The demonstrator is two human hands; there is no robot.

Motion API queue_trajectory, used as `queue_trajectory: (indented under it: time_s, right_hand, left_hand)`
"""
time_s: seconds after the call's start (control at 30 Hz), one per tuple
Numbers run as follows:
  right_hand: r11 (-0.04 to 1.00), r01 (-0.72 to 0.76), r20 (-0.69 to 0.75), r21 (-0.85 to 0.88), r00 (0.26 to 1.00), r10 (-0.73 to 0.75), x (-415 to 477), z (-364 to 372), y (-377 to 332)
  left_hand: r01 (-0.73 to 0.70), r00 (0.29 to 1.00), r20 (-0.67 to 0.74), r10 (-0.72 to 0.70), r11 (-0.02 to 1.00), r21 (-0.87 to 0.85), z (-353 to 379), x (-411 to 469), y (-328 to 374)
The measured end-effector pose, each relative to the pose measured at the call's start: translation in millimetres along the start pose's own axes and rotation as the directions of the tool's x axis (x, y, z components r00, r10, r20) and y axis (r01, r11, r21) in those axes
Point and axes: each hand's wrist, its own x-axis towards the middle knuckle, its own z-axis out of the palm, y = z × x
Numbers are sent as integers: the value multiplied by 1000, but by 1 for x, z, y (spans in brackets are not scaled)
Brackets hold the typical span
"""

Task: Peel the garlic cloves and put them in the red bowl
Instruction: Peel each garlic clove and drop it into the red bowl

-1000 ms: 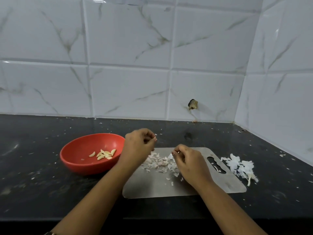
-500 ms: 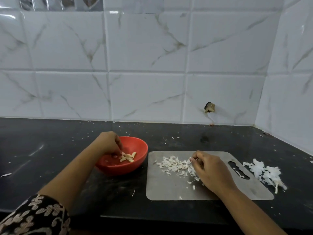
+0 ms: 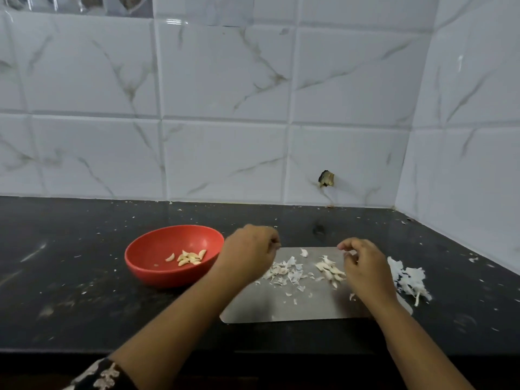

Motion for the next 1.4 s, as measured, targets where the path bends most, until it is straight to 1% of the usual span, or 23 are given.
queue_trajectory:
  time_s: [0.07, 0.13, 0.2, 0.3, 0.37, 0.43, 0.5, 0.57, 0.63, 0.73, 0.83, 0.9, 1.03, 1.1, 1.2, 1.27, 1.4]
  right_hand:
    - [999, -2, 88, -50, 996, 7, -2, -8, 8]
    - [998, 26, 180, -56, 984, -16, -6, -11, 12]
    - [995, 65, 236, -74, 971, -46, -9, -11, 12]
    - [974, 123, 304, -191, 951, -61, -11, -7, 10]
    - [959, 152, 324, -241, 944, -68, -12, -6, 9]
    - [959, 155, 321, -239, 944, -72, -12, -5, 10]
    - [966, 143, 287, -214, 955, -78, -11, -4, 10]
    - [976, 125, 239, -177, 968, -80, -7, -3, 8]
    - [977, 136, 231, -162, 968, -97, 1, -2, 1]
    - [958, 208, 325, -198, 936, -136, 17, 3, -12]
    - [932, 255, 436, -259, 892, -123, 30, 16, -21]
    - [915, 277, 496, -295, 863, -101, 38, 26, -24]
    - [827, 363, 568, -430, 820, -64, 45, 40, -29]
    - [807, 376, 541, -456, 837, -84, 46, 43, -28]
    - [863, 303, 480, -404, 874, -82, 45, 44, -23]
    - [883, 278, 461, -377, 884, -81, 44, 42, -21]
    - [872, 311, 430, -379, 893, -131, 37, 39, -24]
  left_hand:
    - [-52, 995, 86, 54, 998, -18, 16, -3, 11]
    - [-96, 980, 171, 102, 994, -47, 32, -8, 15]
    - [-149, 962, 219, 166, 984, -94, 48, -11, 15]
    - [-220, 954, 190, 234, 971, -89, 59, -9, 9]
    - [-259, 950, 163, 266, 964, -61, 62, -3, 6]
    - [-277, 943, 186, 277, 961, -25, 62, 2, 4]
    - [-287, 941, 185, 282, 958, 2, 63, 6, 1]
    - [-270, 953, 153, 263, 963, 25, 62, 11, 0]
    - [-203, 974, 103, 201, 979, 11, 59, 16, -1]
    - [-106, 994, 20, 106, 994, 9, 59, 19, -7]
    - [-25, 997, -72, 23, 999, -28, 61, 16, -14]
    - [18, 995, -95, -22, 999, -47, 60, 14, -14]
    - [46, 993, -105, -50, 998, -41, 59, 12, -13]
    - [56, 992, -106, -62, 997, -60, 60, 12, -14]
    - [64, 989, -129, -74, 995, -81, 61, 12, -16]
    - [62, 987, -142, -77, 993, -102, 60, 12, -16]
    - [8, 989, -145, -29, 990, -142, 59, 10, -14]
